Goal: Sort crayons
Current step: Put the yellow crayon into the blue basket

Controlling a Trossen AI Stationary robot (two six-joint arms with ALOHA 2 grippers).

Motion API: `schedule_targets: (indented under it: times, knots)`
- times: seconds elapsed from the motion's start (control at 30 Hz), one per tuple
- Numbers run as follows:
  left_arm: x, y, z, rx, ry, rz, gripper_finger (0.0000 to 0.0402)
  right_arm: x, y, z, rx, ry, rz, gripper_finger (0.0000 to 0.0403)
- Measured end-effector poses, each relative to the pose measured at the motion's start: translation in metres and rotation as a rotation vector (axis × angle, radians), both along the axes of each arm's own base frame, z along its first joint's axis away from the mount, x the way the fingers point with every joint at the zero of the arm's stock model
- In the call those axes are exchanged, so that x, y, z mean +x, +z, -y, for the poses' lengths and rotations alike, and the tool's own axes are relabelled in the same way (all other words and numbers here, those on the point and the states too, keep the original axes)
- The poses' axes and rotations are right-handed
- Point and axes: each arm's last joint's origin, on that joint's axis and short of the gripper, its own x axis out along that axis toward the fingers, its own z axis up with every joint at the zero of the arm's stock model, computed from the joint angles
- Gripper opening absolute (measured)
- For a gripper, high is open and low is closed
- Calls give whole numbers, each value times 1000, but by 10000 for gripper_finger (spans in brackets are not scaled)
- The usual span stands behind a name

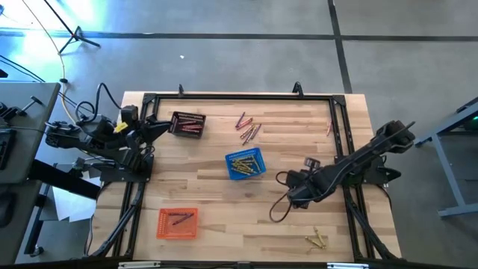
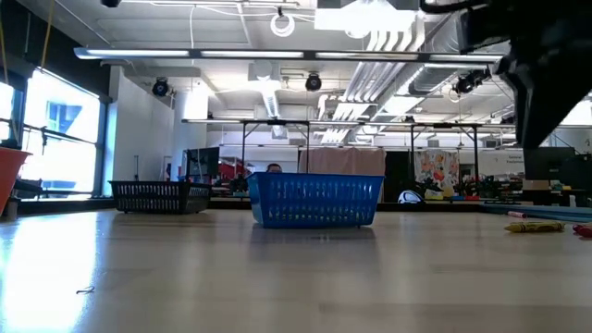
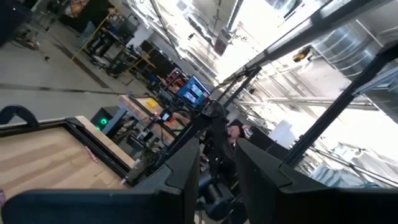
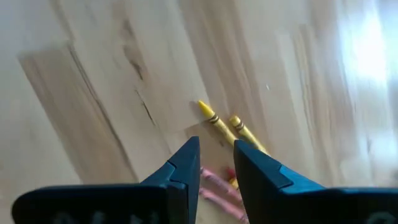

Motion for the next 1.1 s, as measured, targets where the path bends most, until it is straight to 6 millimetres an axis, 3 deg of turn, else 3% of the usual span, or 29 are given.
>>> schedule_targets:
  times: [0.23, 0.47, 0.73, 1.1]
  knots:
    - [20, 9, 8, 61, -86, 88, 90, -3, -31, 1, 6, 309, -36, 84]
    - [42, 12, 14, 101, -100, 136, 90, -9, -51, 6, 10, 467, -85, 84]
    - [55, 7, 17, 92, -90, 108, 90, -7, -59, 18, 49, 469, -101, 84]
    - [53, 8, 12, 186, 37, 83, 90, 6, -58, 31, 63, 464, -36, 84]
